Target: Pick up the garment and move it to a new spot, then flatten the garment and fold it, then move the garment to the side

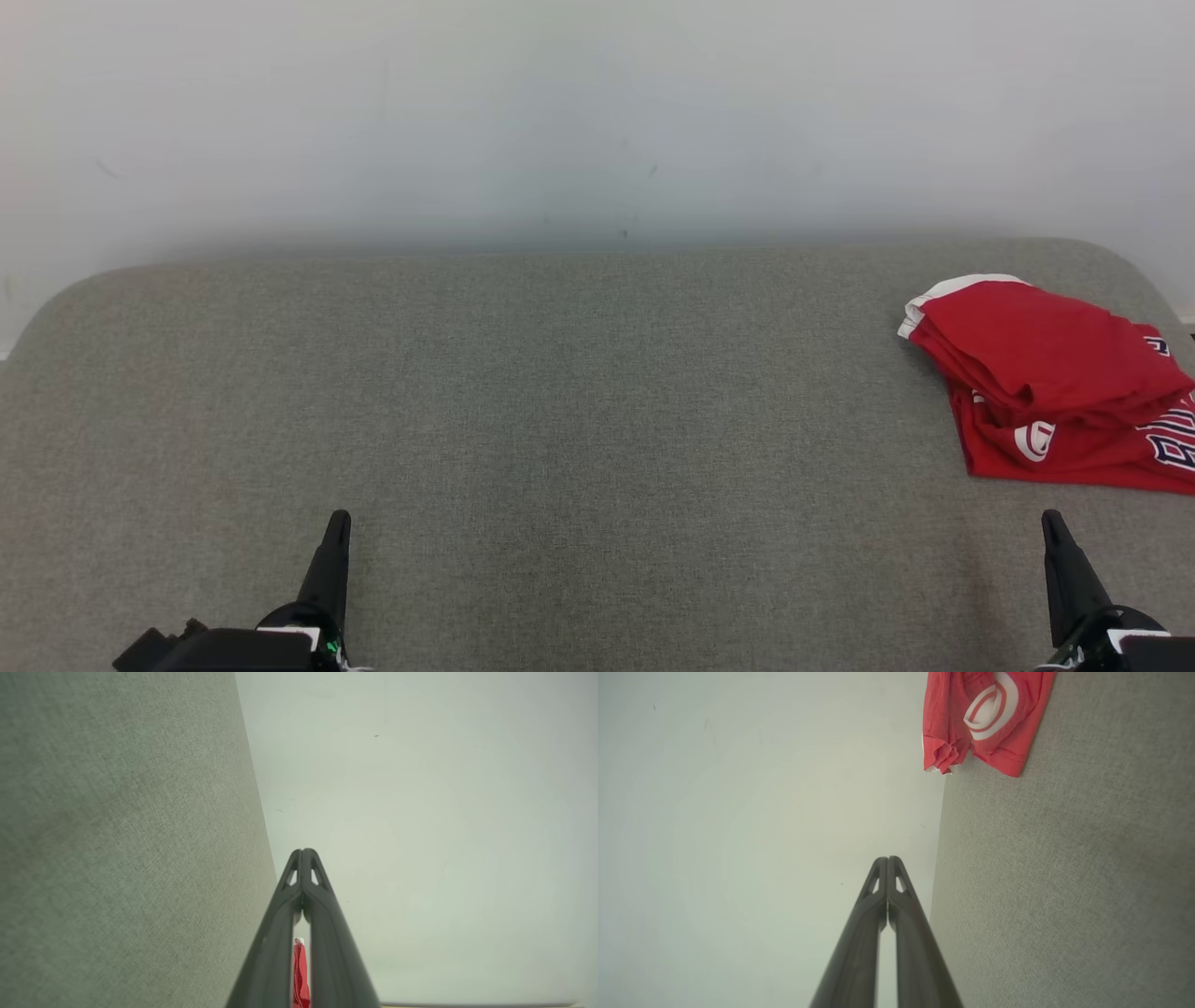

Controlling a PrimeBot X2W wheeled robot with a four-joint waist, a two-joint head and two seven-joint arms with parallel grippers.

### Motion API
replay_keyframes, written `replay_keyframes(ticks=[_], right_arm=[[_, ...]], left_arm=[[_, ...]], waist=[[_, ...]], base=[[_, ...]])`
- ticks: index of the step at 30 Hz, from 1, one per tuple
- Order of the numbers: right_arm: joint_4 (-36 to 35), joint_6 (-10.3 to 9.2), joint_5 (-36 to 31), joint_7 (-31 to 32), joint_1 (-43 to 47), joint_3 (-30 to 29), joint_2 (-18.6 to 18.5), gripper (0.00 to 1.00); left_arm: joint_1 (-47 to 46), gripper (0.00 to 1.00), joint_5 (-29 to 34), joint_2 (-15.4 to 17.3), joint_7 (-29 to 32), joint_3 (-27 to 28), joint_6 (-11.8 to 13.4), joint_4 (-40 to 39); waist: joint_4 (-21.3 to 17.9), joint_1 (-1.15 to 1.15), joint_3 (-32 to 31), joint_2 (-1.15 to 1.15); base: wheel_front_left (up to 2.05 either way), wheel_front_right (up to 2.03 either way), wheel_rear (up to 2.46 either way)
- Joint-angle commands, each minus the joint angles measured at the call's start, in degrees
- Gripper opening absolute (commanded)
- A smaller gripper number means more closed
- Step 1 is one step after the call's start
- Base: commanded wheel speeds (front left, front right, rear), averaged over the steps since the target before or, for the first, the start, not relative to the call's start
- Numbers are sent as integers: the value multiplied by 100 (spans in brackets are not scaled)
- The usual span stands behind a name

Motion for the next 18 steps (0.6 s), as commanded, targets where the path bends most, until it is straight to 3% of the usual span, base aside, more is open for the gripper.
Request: replay_keyframes(ticks=[1, 18], right_arm=[[-34, 4, 178, 46, -60, -31, -14, 0], [-35, 4, 253, 61, -56, -40, -13, 0]], left_arm=[[-71, 0, -152, -9, 45, 16, -55, -32], [-77, 0, -250, -9, 68, 16, -46, -32]], waist=[[-3, 0, 17, 0], [-7, 0, 36, 0]], base=[[0, 0, 0], [0, 0, 0]])
